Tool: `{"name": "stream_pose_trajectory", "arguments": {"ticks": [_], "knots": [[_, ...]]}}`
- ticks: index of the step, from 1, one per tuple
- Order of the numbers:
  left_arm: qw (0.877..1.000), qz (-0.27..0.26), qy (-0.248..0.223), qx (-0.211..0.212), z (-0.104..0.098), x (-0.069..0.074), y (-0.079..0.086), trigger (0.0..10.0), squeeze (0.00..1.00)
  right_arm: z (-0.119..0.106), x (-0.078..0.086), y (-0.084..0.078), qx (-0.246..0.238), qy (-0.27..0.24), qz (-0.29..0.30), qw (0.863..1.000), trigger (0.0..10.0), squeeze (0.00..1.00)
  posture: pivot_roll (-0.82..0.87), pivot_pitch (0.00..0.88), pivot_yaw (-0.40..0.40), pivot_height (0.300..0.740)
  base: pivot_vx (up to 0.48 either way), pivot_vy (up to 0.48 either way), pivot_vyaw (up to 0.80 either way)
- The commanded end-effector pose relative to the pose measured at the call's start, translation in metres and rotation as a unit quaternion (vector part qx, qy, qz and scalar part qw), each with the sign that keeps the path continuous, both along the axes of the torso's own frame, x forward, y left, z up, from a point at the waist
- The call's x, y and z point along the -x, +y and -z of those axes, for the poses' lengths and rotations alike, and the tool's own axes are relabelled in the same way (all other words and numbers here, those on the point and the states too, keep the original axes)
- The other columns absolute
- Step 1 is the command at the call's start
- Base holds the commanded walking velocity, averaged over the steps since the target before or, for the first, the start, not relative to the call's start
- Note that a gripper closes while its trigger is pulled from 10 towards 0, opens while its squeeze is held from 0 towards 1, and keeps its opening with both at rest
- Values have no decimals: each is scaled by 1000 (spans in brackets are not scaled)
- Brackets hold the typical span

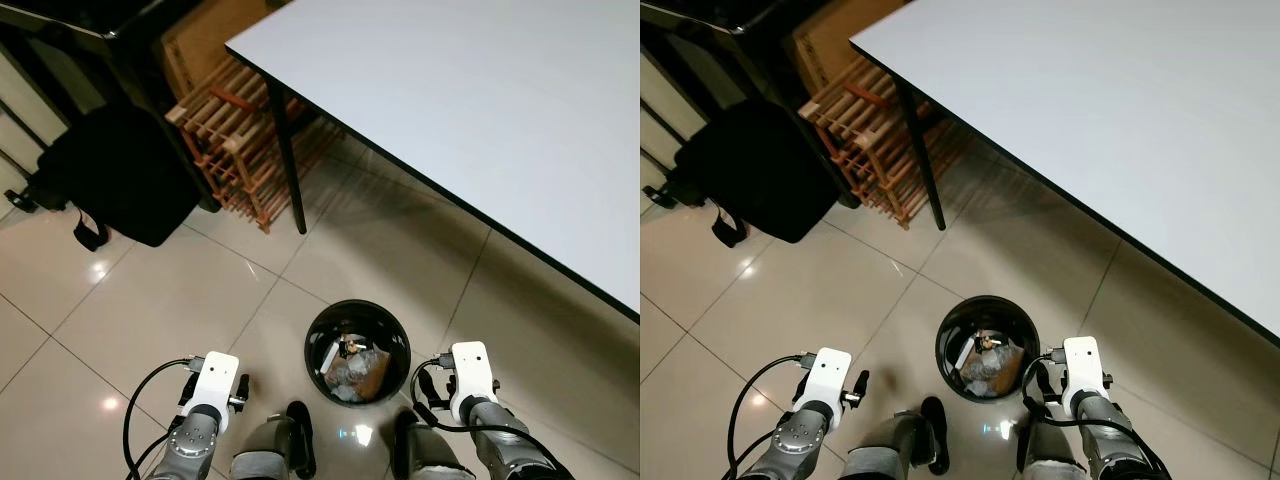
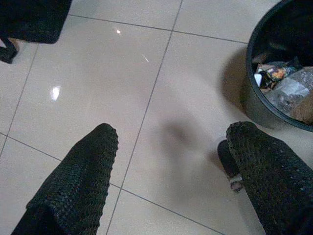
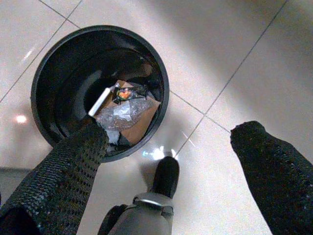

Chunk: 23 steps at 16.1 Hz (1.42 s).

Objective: Picking trash to rubbish bin

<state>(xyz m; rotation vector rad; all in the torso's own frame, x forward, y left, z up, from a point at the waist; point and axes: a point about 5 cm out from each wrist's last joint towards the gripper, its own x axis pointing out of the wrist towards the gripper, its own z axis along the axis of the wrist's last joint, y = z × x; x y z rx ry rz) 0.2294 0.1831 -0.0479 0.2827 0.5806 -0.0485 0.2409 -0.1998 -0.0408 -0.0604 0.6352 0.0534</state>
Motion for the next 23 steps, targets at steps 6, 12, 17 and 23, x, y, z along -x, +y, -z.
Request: {"name": "stream_pose_trajectory", "arguments": {"ticks": [6, 12, 17, 23], "knots": [[1000, -22, 13, -13, 3, 4, 6, 10000, 0, 2, 1, 0, -8, 3, 13, 1000, 10000, 0, 60, 245, 99, 740, 0, 0, 0], [999, -24, 19, -9, 6, 7, 4, 10000, 0, 4, 5, -2, -12, 5, 28, 1000, 10000, 0, 63, 265, 98, 740, 0, 0, 0], [999, -29, 18, -10, 6, 9, 8, 10000, 0, 7, 11, -10, -16, 13, 46, 999, 10000, 0, 62, 277, 98, 740, 0, 0, 0], [999, -32, 17, -8, 6, 10, 9, 10000, 0, 9, 14, -9, -20, 15, 43, 999, 10000, 0, 62, 280, 95, 740, 0, 0, 0]]}}
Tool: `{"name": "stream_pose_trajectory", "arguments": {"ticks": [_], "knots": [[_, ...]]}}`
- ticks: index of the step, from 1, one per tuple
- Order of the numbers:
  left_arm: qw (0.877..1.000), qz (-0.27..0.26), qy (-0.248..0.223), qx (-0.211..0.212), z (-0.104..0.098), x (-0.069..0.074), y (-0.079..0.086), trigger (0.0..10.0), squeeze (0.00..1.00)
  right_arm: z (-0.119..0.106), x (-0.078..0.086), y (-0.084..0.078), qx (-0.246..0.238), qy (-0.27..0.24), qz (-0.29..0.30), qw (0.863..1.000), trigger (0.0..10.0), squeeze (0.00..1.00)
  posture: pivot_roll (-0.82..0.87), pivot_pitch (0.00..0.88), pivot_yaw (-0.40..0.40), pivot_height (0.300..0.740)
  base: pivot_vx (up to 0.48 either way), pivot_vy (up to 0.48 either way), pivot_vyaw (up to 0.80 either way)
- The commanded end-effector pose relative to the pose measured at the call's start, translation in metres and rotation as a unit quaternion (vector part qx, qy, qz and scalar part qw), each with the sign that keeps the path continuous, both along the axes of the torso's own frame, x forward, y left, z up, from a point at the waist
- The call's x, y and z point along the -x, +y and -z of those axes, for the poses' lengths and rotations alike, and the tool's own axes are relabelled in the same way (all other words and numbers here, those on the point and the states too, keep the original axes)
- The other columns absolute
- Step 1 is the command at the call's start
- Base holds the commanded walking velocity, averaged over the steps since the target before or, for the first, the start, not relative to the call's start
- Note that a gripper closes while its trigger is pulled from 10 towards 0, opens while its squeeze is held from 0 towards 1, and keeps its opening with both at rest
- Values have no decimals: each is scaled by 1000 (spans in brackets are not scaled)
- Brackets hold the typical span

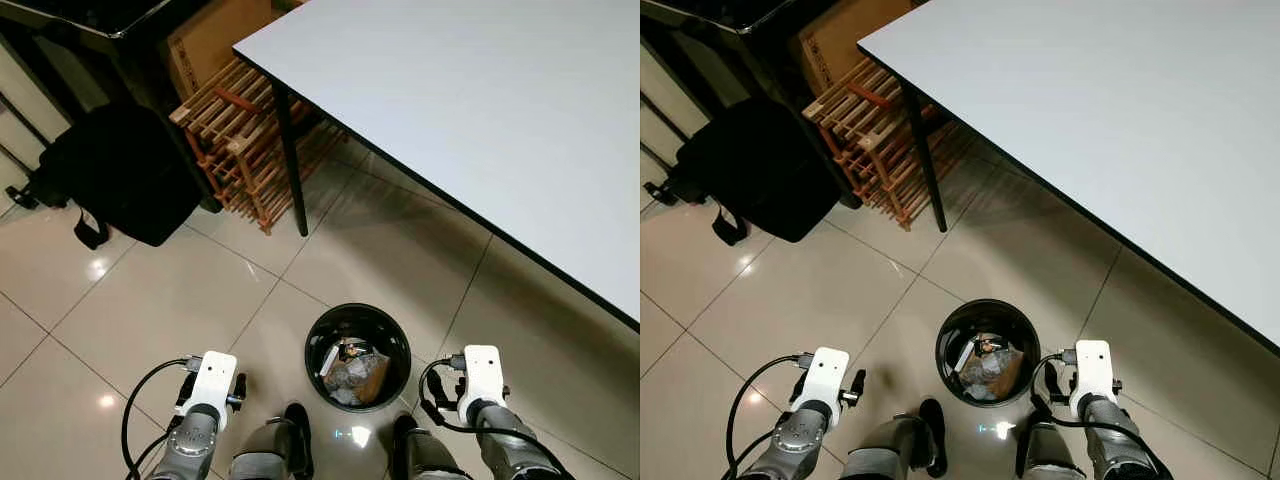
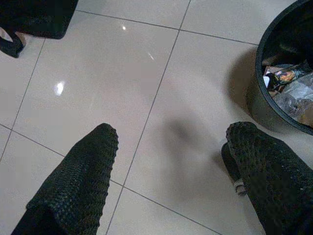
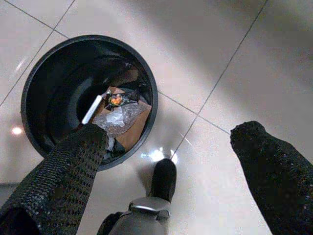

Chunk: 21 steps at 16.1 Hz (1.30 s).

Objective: Picking trash to rubbish bin

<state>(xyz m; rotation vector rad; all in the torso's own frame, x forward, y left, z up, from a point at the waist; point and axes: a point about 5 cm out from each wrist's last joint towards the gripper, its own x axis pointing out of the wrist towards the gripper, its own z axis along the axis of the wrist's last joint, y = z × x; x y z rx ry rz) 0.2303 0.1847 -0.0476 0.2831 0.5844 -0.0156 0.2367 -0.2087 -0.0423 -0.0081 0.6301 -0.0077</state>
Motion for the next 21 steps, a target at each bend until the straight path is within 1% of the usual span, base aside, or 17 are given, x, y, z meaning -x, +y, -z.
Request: {"name": "stream_pose_trajectory", "arguments": {"ticks": [1, 9, 14, 16, 21], "knots": [[1000, -16, 17, -2, 6, 10, 7, 10000, 0, 7, 10, 0, -5, 18, 5, 1000, 10000, 0, 62, 280, 94, 740, 0, 0, 0], [1000, -17, 12, 3, 5, 9, 7, 10000, 0, 8, 10, 1, -3, 22, 0, 1000, 10000, 0, 59, 257, 91, 740, 0, 0, 0], [1000, -17, 5, 7, 3, 5, 5, 10000, 0, 7, 9, 1, -2, 23, -2, 1000, 10000, 0, 58, 241, 88, 740, 0, 0, 0], [1000, -12, 3, 7, 2, 4, 4, 10000, 0, 6, 7, 2, -3, 21, -3, 1000, 10000, 0, 57, 239, 89, 740, -313, 0, 0], [1000, -12, 1, 6, 2, 4, 4, 10000, 0, 6, 6, 3, -3, 21, -5, 1000, 10000, 0, 58, 245, 88, 740, -273, 0, 0]]}}
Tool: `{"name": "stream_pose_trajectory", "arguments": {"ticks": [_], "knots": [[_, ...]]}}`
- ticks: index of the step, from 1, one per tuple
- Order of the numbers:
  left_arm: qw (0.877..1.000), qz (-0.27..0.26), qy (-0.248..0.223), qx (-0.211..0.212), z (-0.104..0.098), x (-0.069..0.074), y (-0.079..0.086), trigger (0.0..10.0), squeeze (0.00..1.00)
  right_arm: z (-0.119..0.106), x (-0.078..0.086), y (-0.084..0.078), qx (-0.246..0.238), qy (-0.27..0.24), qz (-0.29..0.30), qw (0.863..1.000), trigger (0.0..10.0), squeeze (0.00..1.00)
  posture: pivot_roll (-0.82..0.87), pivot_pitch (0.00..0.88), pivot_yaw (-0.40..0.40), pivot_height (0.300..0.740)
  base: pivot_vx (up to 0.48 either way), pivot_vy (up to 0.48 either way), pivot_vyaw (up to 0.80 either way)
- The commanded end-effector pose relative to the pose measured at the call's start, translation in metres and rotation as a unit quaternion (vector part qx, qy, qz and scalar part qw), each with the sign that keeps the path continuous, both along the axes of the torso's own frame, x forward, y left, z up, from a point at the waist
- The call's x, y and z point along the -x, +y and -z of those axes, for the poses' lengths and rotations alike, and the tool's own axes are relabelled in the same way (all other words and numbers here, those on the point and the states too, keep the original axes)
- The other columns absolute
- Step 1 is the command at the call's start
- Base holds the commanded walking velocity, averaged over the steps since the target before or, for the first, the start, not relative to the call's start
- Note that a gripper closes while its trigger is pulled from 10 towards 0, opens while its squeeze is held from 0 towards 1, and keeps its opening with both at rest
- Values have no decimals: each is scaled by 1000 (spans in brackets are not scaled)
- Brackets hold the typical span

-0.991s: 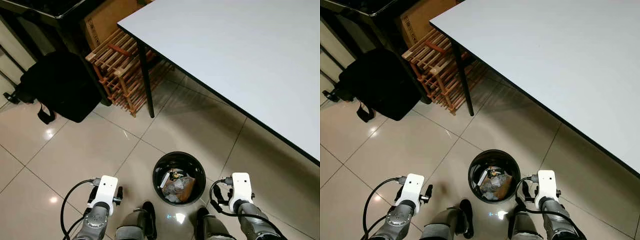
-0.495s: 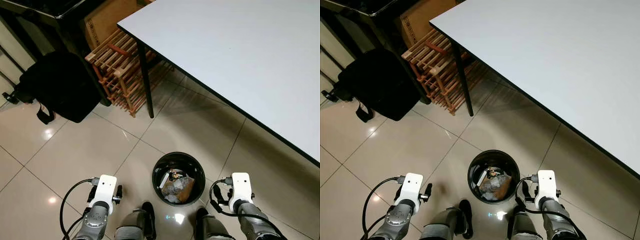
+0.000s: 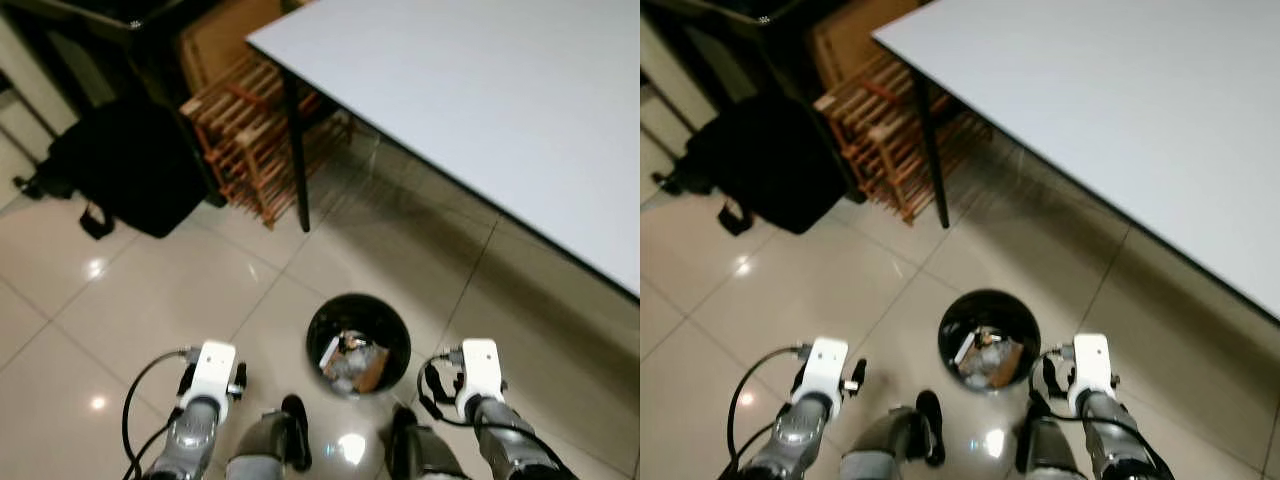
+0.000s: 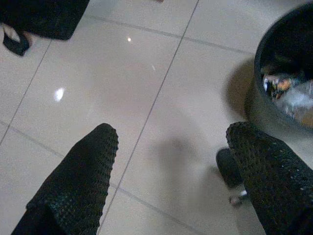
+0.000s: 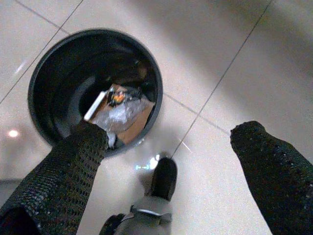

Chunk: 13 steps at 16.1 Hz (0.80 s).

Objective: Picking trash to rubbish bin

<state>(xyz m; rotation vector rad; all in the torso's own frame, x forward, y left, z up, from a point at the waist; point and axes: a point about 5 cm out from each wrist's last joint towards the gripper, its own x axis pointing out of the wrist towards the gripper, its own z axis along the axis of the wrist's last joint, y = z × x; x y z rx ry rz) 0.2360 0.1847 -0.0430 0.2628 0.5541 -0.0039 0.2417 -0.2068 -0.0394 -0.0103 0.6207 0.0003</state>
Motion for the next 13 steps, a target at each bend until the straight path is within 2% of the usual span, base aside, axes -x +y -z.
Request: {"name": "stream_pose_trajectory", "arguments": {"ticks": [1, 13], "knots": [[1000, -5, 17, -2, 6, 9, 4, 10000, 0, 9, 11, 1, -2, 26, -1, 1000, 10000, 0, 59, 247, 86, 740, -255, 0, 0], [1000, -10, 8, 4, 5, 7, 2, 10000, 0, 9, 13, -2, -2, 25, 1, 1000, 10000, 0, 51, 265, 82, 740, 0, 0, 0]]}}
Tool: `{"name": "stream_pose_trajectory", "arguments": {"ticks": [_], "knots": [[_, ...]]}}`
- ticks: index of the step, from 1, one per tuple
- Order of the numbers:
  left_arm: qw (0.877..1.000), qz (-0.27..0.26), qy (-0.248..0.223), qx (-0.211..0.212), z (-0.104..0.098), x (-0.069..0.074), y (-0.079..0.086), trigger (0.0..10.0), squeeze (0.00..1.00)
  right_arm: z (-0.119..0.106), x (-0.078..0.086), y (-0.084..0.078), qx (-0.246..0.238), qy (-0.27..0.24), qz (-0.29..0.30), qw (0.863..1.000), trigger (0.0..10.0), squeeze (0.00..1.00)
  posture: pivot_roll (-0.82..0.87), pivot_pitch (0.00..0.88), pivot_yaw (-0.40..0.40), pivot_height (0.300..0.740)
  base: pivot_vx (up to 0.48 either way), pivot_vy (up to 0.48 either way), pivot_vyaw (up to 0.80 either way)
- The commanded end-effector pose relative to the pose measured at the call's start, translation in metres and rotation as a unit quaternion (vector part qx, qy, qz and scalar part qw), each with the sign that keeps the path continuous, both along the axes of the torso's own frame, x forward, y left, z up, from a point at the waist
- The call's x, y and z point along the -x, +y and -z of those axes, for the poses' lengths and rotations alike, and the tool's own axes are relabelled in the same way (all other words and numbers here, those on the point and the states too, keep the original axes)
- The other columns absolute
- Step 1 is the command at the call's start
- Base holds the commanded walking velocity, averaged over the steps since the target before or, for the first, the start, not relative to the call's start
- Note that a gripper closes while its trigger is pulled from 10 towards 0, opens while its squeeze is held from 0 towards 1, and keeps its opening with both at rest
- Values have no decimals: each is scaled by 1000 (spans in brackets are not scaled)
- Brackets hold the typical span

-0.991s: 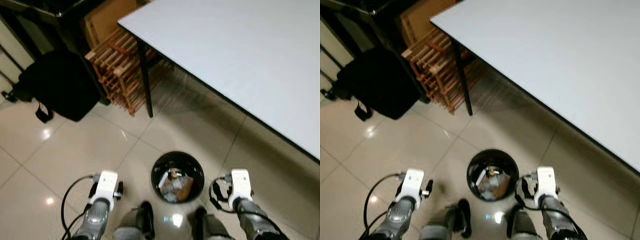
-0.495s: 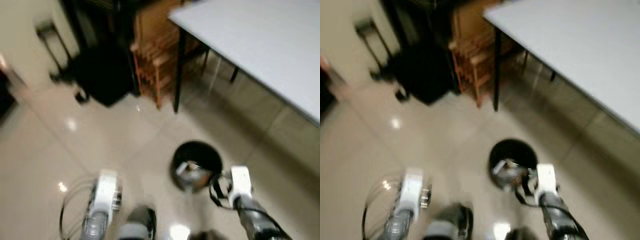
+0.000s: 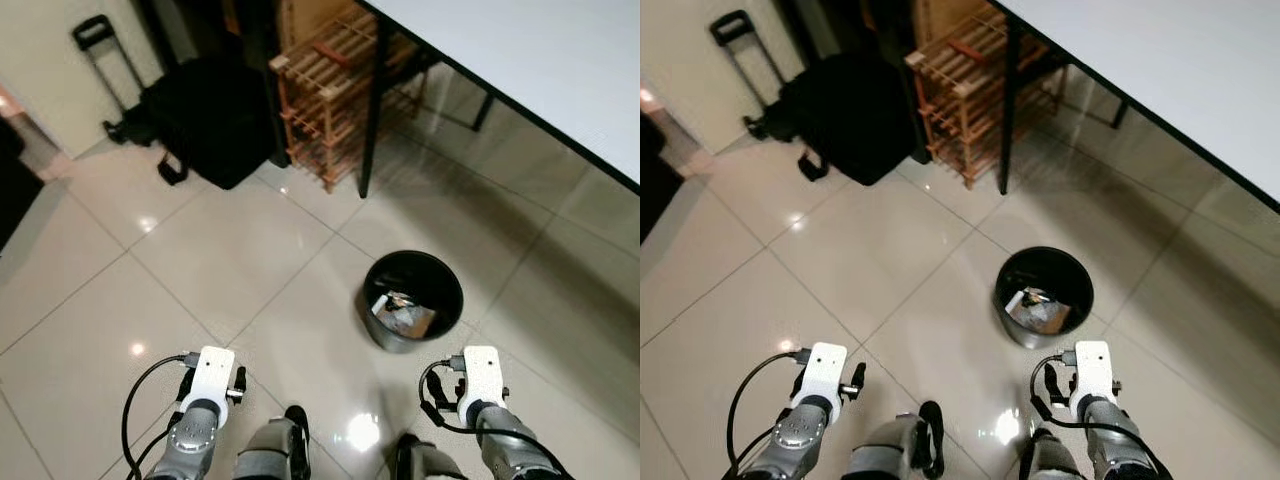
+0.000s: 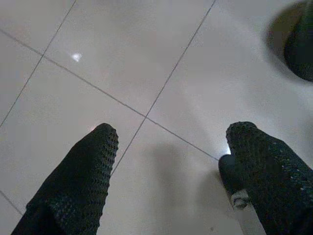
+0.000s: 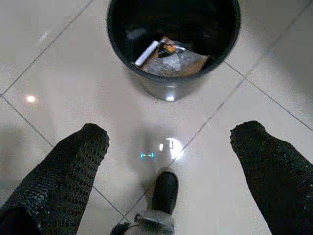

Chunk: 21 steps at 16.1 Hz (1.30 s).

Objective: Picking trash to rubbish bin

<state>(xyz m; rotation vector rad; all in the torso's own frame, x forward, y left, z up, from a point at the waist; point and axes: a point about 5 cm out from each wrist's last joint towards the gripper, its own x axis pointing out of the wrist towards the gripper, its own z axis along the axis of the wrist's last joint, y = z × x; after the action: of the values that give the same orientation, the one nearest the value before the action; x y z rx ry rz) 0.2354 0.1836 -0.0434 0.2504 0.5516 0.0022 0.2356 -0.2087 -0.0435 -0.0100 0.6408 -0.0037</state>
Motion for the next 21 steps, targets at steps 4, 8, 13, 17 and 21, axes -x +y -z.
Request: {"name": "stream_pose_trajectory", "arguments": {"ticks": [4, 8, 13, 17, 21], "knots": [[1000, -7, 11, -3, 4, 7, 4, 10000, 0, 6, 8, 0, -3, 16, 0, 1000, 10000, 0, 52, 267, 82, 740, 0, 0, 0], [1000, -9, 12, -4, 4, 6, 6, 10000, 0, 6, 8, 0, -3, 16, 3, 1000, 10000, 0, 60, 275, 83, 740, 0, 0, 0], [1000, -9, 12, -2, 3, 5, 6, 10000, 0, 6, 7, 1, -5, 16, 4, 1000, 10000, 0, 65, 282, 84, 740, 0, 0, 0], [1000, -9, 13, -2, 4, 5, 6, 10000, 0, 6, 7, 1, -5, 16, 4, 1000, 10000, 0, 66, 285, 84, 740, 0, 0, 0], [1000, -9, 12, -2, 3, 5, 7, 10000, 0, 6, 7, 1, -6, 16, 4, 1000, 10000, 0, 67, 289, 85, 740, 0, 0, 0]]}}
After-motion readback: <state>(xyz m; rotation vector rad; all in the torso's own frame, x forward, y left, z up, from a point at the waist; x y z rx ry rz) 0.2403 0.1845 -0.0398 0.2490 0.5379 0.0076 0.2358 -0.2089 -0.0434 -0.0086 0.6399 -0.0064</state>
